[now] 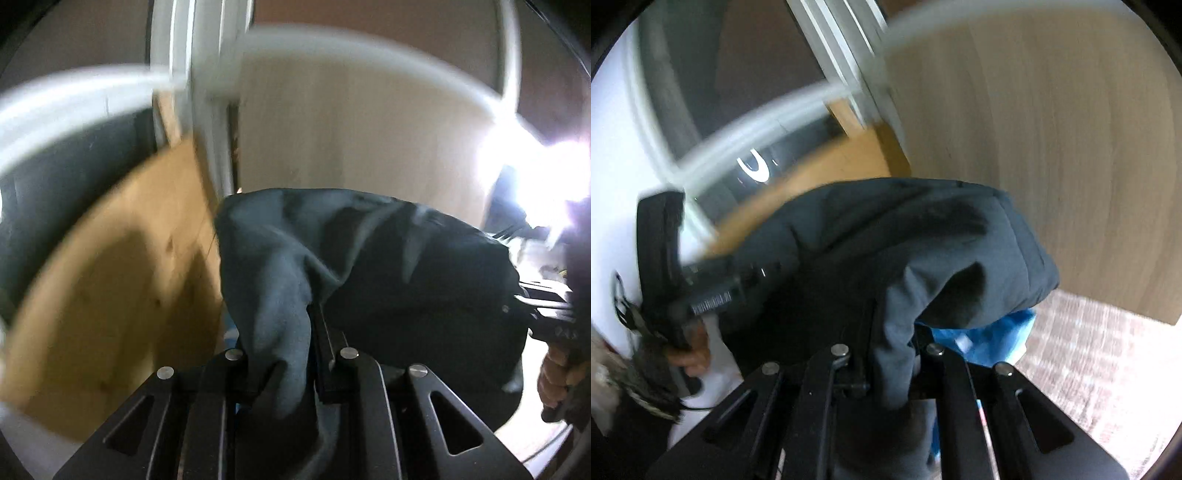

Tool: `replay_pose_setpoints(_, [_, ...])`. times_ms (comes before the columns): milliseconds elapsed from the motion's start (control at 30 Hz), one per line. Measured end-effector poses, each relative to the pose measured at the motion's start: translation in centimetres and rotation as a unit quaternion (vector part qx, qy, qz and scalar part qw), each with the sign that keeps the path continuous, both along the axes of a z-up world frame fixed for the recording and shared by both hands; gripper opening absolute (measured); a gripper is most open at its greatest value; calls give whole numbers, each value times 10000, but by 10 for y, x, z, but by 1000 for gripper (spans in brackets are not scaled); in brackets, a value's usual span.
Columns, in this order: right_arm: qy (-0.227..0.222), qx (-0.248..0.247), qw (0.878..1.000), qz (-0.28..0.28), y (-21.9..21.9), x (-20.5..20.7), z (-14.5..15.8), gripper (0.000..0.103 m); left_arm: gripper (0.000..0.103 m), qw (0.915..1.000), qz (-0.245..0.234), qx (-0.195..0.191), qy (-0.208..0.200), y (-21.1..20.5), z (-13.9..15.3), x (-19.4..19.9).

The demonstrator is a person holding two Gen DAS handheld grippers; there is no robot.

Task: Fold clothes
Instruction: 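Carry the bundle with both grippers and lower it onto the clothes pile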

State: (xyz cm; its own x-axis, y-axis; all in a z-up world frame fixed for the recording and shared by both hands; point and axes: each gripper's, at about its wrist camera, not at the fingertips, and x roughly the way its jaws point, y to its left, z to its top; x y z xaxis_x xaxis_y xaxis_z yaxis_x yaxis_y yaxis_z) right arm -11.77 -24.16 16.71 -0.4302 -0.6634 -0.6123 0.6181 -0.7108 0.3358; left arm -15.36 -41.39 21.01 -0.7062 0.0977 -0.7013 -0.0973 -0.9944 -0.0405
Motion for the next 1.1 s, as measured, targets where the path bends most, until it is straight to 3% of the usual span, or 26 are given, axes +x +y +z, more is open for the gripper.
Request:
replay_pose_setpoints(67, [-418, 451, 9981, 73, -11, -13, -34, 16, 35, 9990, 189, -278, -282, -4, -33, -18])
replay_pose_setpoints(133, [-666, 504, 9962, 235, -6, -16, -39, 22, 45, 9992, 236, -240, -194, -9, -39, -19])
replay_pose_setpoints(200, [-599, 514, 9965, 284, 14, -11, -19, 27, 48, 9988, 382, -308, -58, -13, -30, -14])
replay_pose_setpoints(333, [-58, -25, 9999, 116, 58, -10, 29, 39, 45, 9936, 924, -541, 367, -30, 5, 12])
replay_pose_setpoints(400, [285, -131, 9995, 101, 62, -17, 47, 39, 45, 9946, 786, -350, 586, -27, 26, 20])
replay_pose_setpoints(467, [320, -72, 9994, 105, 50, -40, 46, 39, 45, 9973, 437, -34, 595, -16, 34, 13])
replay_pose_setpoints(567, [-219, -52, 9980, 598, 12, -74, 21, 39, 48, 9992, 104, 94, 387, 4, 21, -17])
replay_pose_setpoints(633, [-328, 259, 9957, 822, -9, -93, -2, 39, 48, 9995, 147, -268, 5, 8, -10, -49])
replay_pose_setpoints(667, [-226, 722, 9958, 524, -16, -108, -15, 39, 48, 9984, 238, -478, -202, 6, -27, -64])
replay_pose_setpoints(700, [-119, 1192, 9926, 211, -23, -122, -28, 39, 48, 9974, 349, -432, -450, -2, -42, -75])
replay_pose_setpoints(767, [-418, 1330, 9901, -132, -14, -145, -29, 39, 46, 9970, 559, -57, -530, -19, -46, -76])
replay_pose_setpoints(867, [-323, 521, 9979, -207, 34, -124, 3, 41, 43, 9971, 646, -376, -124, -16, -17, -46])
replay_pose_setpoints(967, [-148, 174, 9997, -36, 71, -93, 18, 42, 46, 9996, 168, -242, 39, 15, 3, 1])
replay_pose_setpoints(1100, [141, 944, 9953, 187, 84, -59, 0, 42, 60, 9990, -444, 106, -30, 88, 5, 59])
